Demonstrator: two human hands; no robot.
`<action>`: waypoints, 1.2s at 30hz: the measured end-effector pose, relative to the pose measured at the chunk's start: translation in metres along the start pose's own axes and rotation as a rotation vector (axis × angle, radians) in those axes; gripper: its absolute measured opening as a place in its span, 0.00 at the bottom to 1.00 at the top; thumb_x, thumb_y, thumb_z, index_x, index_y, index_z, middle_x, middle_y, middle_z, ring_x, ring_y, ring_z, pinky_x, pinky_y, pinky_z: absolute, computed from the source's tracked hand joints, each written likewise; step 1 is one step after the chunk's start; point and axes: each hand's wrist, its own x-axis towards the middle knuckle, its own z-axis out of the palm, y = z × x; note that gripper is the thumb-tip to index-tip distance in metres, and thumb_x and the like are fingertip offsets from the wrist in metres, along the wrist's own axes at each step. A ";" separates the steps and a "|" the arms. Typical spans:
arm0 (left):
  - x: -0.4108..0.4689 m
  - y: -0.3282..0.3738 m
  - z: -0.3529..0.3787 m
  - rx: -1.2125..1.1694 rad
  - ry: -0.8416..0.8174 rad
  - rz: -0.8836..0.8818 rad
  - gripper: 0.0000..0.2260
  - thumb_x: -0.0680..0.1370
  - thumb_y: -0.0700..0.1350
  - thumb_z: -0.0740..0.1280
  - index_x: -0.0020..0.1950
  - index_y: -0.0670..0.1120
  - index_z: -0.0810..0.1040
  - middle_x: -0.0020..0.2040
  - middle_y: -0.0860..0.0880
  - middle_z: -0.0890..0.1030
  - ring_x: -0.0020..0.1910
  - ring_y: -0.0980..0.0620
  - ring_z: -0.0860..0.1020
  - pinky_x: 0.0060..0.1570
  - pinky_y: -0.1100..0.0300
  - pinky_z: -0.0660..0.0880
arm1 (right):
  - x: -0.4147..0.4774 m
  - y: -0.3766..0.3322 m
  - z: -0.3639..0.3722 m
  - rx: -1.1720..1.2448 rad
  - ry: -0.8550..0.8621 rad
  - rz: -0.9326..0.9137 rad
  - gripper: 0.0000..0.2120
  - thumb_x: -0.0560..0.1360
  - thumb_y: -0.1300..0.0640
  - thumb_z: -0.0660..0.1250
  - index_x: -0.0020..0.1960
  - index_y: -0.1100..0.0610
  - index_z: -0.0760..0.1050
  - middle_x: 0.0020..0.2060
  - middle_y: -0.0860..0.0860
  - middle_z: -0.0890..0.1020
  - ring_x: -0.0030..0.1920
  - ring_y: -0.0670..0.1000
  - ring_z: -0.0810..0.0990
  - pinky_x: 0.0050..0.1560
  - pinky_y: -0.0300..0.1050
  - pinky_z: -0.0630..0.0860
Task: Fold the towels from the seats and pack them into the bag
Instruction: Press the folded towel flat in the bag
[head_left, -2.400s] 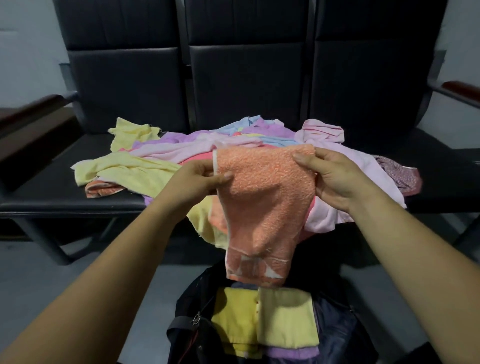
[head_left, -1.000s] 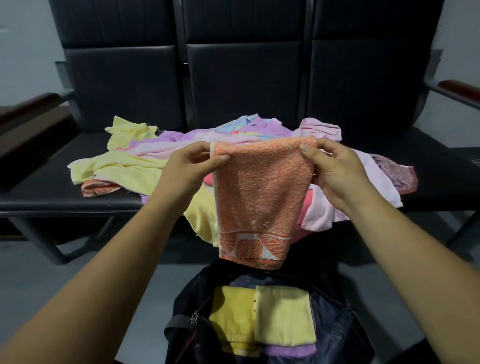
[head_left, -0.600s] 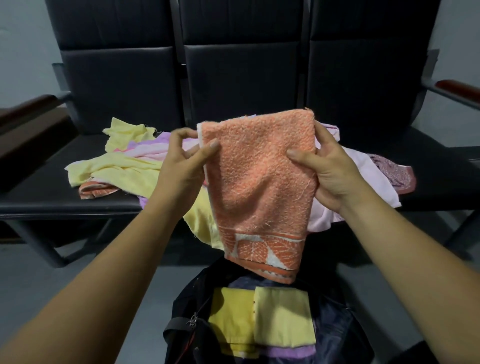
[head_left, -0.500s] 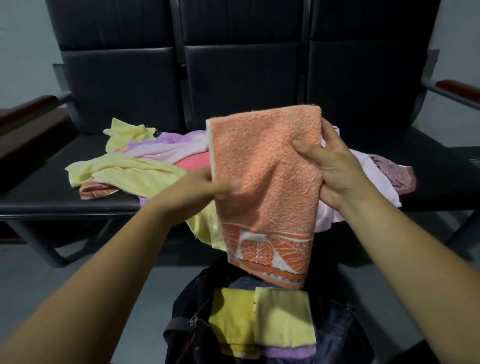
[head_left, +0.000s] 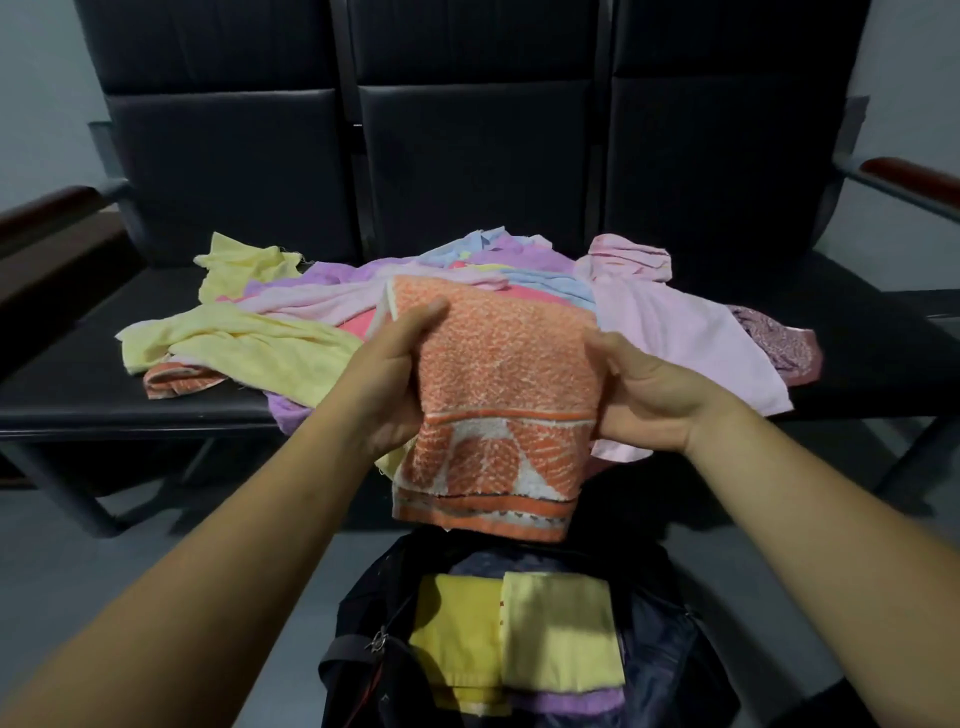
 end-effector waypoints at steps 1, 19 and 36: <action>0.000 0.001 -0.001 0.012 0.010 0.005 0.22 0.76 0.50 0.71 0.66 0.44 0.73 0.50 0.42 0.82 0.43 0.47 0.84 0.41 0.50 0.82 | 0.002 0.002 0.001 0.006 0.000 -0.014 0.19 0.75 0.52 0.72 0.64 0.59 0.80 0.62 0.59 0.82 0.61 0.57 0.82 0.57 0.55 0.81; 0.005 0.011 -0.028 0.594 0.053 0.252 0.14 0.71 0.48 0.74 0.53 0.41 0.84 0.50 0.44 0.87 0.51 0.45 0.85 0.56 0.50 0.81 | 0.004 -0.011 0.005 0.010 0.115 -0.262 0.20 0.74 0.69 0.67 0.66 0.67 0.75 0.58 0.61 0.84 0.55 0.57 0.85 0.51 0.48 0.83; -0.004 0.004 -0.017 0.594 0.040 0.619 0.09 0.82 0.44 0.66 0.61 0.45 0.79 0.51 0.51 0.85 0.52 0.54 0.83 0.49 0.64 0.78 | 0.005 -0.007 0.013 -0.150 0.376 -0.617 0.08 0.79 0.63 0.68 0.57 0.56 0.79 0.48 0.52 0.85 0.49 0.51 0.84 0.50 0.46 0.80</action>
